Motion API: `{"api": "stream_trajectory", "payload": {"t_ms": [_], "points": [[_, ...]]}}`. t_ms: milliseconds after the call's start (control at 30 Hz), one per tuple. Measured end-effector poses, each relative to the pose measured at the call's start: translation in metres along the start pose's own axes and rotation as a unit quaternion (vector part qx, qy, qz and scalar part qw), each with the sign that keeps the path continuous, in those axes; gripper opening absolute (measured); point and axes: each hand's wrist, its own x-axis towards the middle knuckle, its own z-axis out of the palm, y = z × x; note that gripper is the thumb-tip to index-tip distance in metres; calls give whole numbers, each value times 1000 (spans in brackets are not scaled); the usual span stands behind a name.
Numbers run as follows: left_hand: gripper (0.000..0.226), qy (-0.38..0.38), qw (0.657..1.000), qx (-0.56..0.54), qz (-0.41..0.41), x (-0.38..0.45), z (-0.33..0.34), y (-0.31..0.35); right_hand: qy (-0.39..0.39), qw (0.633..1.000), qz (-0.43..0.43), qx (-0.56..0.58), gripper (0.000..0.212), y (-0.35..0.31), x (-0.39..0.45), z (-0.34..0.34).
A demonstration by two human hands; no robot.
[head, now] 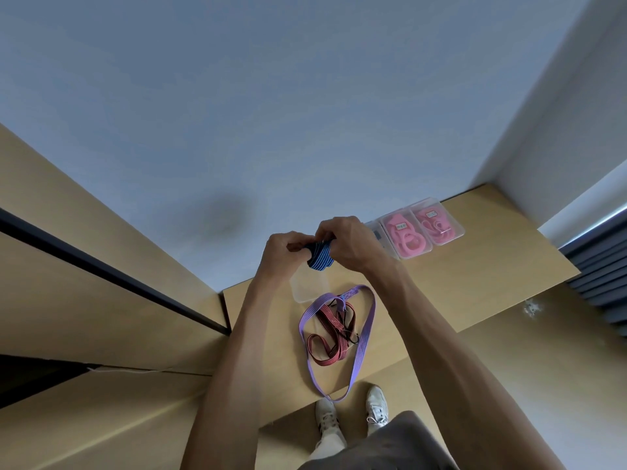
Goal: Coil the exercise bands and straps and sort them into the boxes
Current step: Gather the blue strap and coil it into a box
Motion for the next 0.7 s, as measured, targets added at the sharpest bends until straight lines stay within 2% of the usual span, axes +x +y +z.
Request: {"api": "stream_trajectory", "payload": {"t_ms": [233,333,467,567,633,667,700], "points": [[39,-112,979,-164,-48,-1,-14,-3,7,994,-31,103,22,10,1,1],[46,-113,967,-219,-66,-2,-12,-7,55,972,6,227,9,17,-3,7],[50,-118,951,-275,-74,-5,-1,-11,70,901,100,416,21,33,-8,20],[37,-110,954,-270,-68,-5,11,-5,97,808,195,548,22,38,-9,38],[31,-100,957,-265,-69,-4,18,0,120,741,253,610,30,40,-8,44],[29,-94,959,-258,-68,-3,20,2,131,732,273,611,34,41,-7,45],[29,-87,964,-242,-66,-2,22,5,142,738,288,594,37,42,-5,45]]}}
